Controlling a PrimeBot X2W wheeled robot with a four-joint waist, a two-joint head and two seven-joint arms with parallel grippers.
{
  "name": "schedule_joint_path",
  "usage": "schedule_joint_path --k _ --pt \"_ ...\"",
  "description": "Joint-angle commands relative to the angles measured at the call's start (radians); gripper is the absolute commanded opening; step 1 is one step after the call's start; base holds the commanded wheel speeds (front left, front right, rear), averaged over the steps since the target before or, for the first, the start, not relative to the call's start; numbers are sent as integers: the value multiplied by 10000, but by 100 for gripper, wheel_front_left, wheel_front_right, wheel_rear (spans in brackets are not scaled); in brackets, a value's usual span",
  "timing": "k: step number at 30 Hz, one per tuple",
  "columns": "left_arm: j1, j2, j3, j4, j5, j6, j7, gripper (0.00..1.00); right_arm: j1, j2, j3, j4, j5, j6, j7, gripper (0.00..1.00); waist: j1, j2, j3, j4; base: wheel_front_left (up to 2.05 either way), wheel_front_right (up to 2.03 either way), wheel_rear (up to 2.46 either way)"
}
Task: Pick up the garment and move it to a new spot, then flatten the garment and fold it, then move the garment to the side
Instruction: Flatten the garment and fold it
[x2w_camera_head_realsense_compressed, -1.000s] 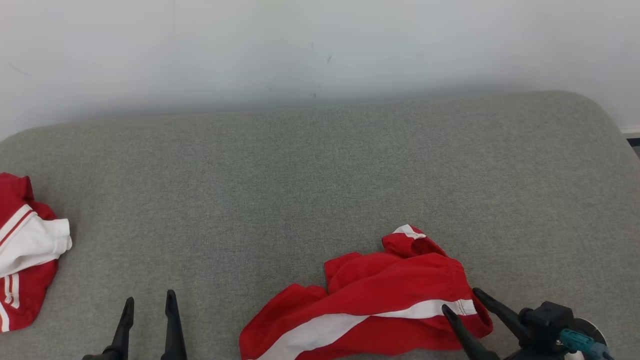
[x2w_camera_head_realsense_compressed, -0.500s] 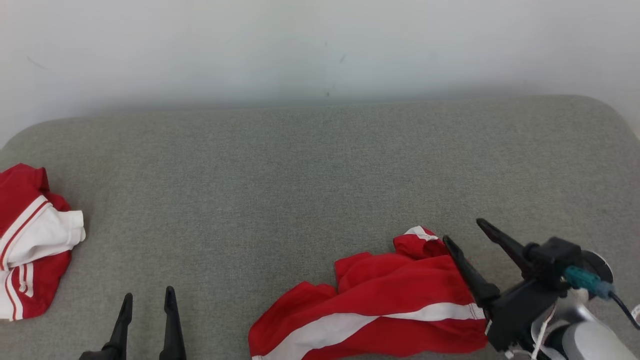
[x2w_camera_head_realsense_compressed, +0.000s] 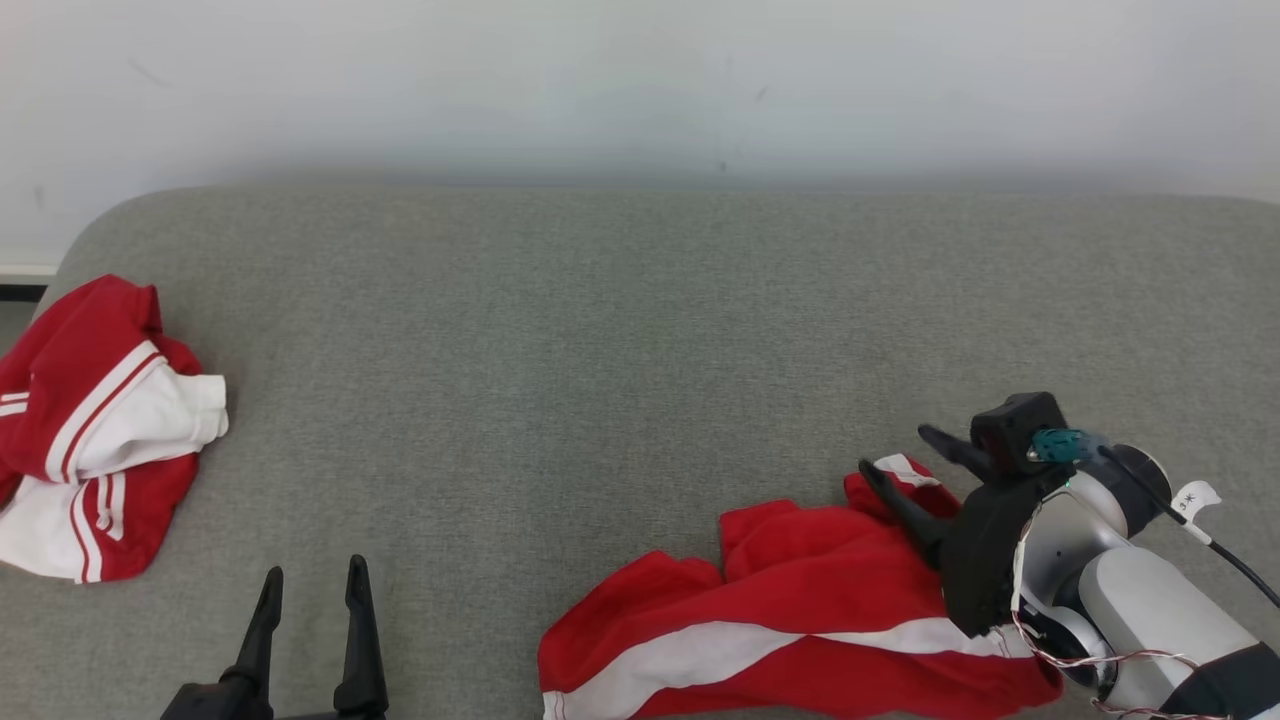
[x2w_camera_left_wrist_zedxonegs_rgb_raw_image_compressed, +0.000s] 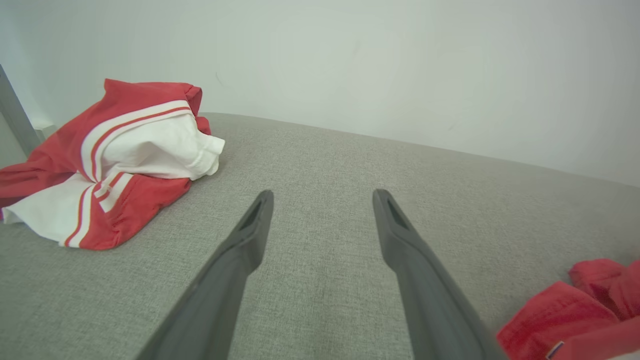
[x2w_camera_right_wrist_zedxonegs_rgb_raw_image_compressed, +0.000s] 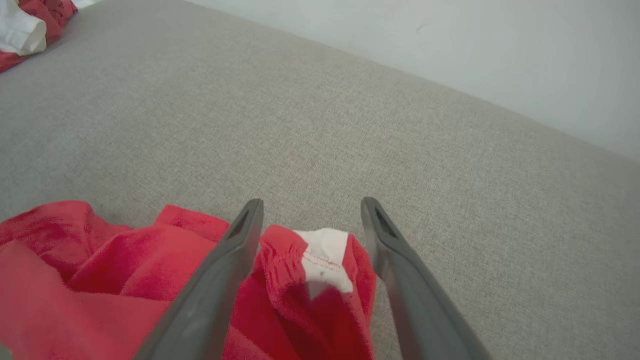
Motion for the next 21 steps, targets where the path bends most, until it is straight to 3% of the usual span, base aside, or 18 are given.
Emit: schedule_joint_path --k 1,9,11,12,21 --pt "-68 -3 0 16 -59 53 -33 100 -160 -207 294 174 178 -23 265 100 0 0 24 146 0 0 0" --pt "125 -8 -53 27 -151 91 -33 100 -44 -690 1143 753 838 -23 1546 100 0 0 -168 277 0 0 0" --pt "182 -3 -48 32 -159 100 -33 100 -53 -718 1234 719 875 -23 1684 20 0 0 -221 289 0 0 0" --pt "193 -5 -44 31 -157 100 -33 100 -114 -719 1202 678 822 -23 1567 0 0 0 -235 290 0 0 0" --pt "177 -5 43 59 5 12 -33 100 -1039 -422 488 838 476 -23 -23 0 0 0 -376 234 0 0 0"
